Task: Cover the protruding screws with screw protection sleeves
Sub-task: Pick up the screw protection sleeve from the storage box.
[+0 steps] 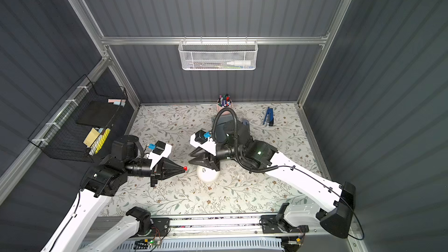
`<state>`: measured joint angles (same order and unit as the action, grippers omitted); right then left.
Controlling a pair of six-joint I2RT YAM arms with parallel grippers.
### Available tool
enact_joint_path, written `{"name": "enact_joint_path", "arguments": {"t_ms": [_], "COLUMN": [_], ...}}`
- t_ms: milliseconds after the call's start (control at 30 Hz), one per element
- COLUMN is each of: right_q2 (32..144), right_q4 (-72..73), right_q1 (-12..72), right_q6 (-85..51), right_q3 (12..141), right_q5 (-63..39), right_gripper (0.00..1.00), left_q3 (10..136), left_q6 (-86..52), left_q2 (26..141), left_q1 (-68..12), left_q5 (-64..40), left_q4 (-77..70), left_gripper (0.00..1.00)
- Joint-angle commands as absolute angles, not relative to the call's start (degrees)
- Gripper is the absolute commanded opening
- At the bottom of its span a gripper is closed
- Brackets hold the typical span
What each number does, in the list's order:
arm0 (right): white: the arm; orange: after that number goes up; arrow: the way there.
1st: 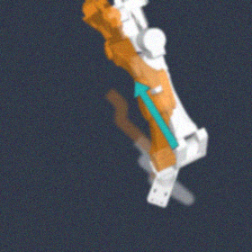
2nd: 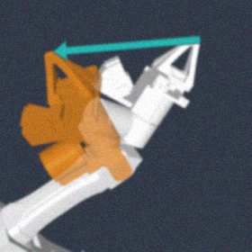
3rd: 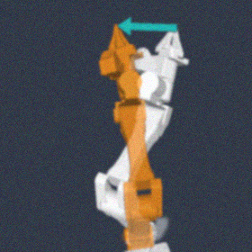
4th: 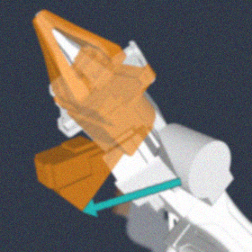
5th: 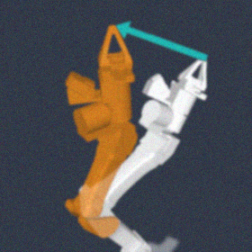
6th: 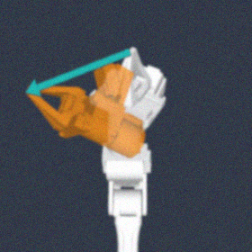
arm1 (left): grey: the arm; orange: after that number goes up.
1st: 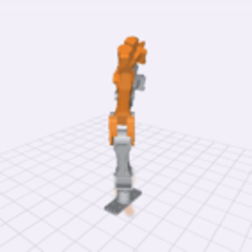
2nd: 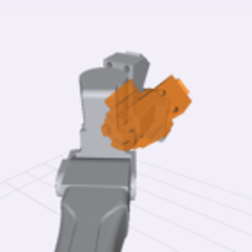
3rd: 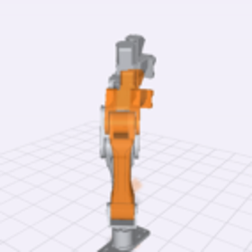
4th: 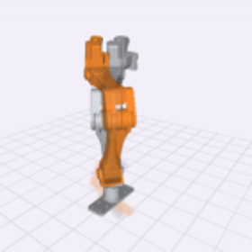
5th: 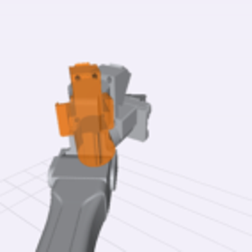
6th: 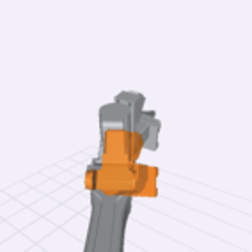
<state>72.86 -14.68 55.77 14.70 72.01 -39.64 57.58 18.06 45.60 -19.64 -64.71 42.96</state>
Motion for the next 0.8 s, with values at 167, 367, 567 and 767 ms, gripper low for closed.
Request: {"name": "enact_joint_path", "arguments": {"t_ms": [167,367,567,767], "right_q2": [74.15,76.09,76.94,75.66], "right_q4": [-18.56,-20.92,-22.26,-20.81], "right_q1": [58.23,59.75,60.46,60.46], "right_q6": [17.9,19.05,20.54,20.75], "right_q3": [75.75,77.2,78.32,77.25], "right_q5": [-42.98,-41.49,-40.53,-39.35], "right_gripper": [0.3,0.23,0.14,0.09], "left_q3": [59.42,59.35,59.18,59.11], "left_q6": [19.88,19.61,19.47,19.83], "left_q2": [45.85,45.68,45.66,46.01], "left_q1": [-19.69,-19.69,-19.69,-19.64], "left_q5": [-66.42,-67.47,-68.2,-67.85], "left_q4": [45.1,44.66,44.31,44.74], "left_gripper": [0.0,0.0,0.0,0.0]}}
